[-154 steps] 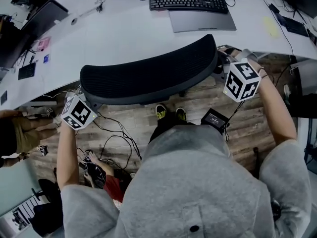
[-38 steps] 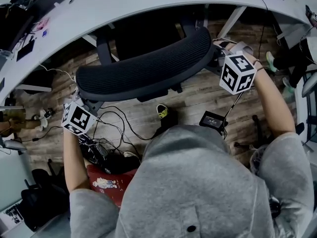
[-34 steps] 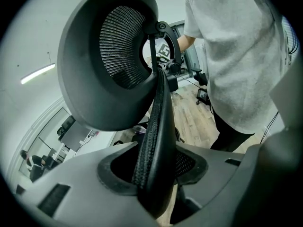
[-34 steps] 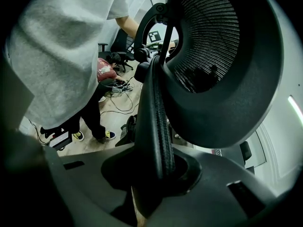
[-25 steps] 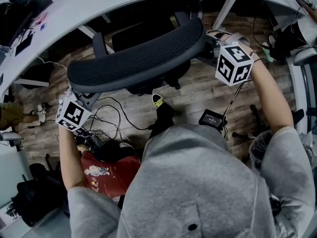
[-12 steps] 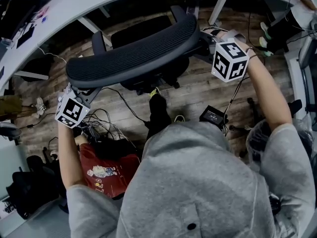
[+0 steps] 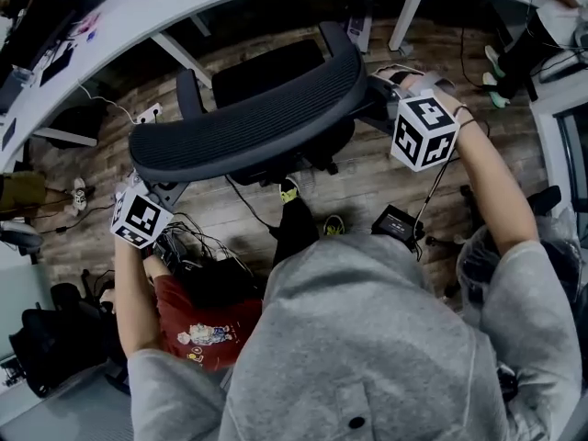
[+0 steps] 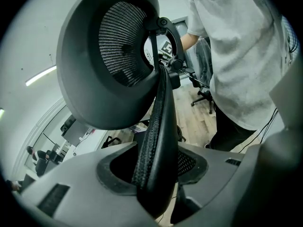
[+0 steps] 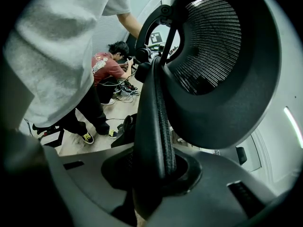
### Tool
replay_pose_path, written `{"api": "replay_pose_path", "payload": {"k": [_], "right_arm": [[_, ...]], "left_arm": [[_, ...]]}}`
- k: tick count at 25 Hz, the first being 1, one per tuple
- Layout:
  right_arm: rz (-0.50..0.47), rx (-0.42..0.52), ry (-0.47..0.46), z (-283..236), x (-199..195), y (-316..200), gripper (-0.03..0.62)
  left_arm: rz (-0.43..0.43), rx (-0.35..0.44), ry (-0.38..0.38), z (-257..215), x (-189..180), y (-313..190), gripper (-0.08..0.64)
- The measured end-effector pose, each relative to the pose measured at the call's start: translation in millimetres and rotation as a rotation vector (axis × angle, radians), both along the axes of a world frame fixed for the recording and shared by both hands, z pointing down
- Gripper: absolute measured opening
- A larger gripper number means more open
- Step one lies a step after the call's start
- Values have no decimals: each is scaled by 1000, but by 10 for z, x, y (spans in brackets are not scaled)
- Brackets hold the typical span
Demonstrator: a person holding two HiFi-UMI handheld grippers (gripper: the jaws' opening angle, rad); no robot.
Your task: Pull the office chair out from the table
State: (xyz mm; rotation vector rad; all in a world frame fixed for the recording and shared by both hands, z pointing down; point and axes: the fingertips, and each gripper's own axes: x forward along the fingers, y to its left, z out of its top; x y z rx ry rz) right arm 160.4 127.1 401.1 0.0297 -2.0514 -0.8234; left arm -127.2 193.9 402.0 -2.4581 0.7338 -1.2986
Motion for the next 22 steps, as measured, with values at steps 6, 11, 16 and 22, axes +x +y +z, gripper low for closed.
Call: {"api": "replay_pose_path", "payload": {"k": [6,11,16,22], "right_arm": [[15,-16,16,54,63,115,107],[40,-32,39,66,68,189,107],[71,-42,59,62,57,303,107],[103,15,65,68,48,363,112]], "left_arm": [[6,-2,5,45,49,119,192],[20,5,10,39,39,181,189],[38,11,8,35,-10,233,189],[56,27,26,8,-23,292,199]]}}
